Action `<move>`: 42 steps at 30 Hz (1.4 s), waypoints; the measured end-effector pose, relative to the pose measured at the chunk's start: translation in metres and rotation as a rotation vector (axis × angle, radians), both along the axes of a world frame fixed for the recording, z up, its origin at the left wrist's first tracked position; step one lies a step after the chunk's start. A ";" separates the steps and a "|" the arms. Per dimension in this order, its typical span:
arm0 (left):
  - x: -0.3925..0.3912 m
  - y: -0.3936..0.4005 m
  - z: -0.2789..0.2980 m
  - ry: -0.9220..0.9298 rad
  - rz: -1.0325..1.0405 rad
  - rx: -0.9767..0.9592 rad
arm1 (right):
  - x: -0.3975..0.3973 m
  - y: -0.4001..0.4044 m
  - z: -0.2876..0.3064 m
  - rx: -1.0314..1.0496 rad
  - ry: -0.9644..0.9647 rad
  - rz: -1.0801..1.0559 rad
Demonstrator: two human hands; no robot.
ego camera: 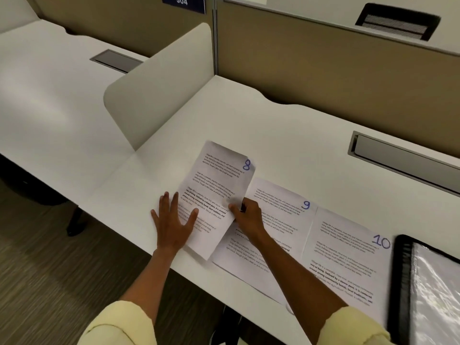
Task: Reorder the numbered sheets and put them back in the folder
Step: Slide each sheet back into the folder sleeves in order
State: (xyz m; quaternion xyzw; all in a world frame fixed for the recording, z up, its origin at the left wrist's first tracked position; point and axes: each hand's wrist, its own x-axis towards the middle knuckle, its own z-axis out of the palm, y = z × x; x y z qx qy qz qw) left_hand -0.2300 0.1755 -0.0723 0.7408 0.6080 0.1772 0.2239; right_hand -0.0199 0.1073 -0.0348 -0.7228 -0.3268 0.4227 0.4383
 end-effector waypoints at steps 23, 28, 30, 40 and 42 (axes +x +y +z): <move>0.012 -0.152 0.057 -0.724 0.079 -0.477 | 0.026 -0.224 0.022 0.185 0.159 -0.146; 0.030 -0.211 0.053 -0.758 -0.013 -0.586 | 0.032 -0.301 0.019 0.146 0.167 -0.243; 0.039 -0.232 0.048 -0.779 -0.024 -0.631 | 0.033 -0.326 0.018 0.143 0.170 -0.285; 0.117 -0.325 0.044 -0.812 -0.058 -0.757 | 0.055 -0.450 0.034 0.155 0.345 -0.517; 0.137 -0.340 0.045 -0.824 -0.069 -0.776 | 0.064 -0.474 0.034 0.176 0.374 -0.560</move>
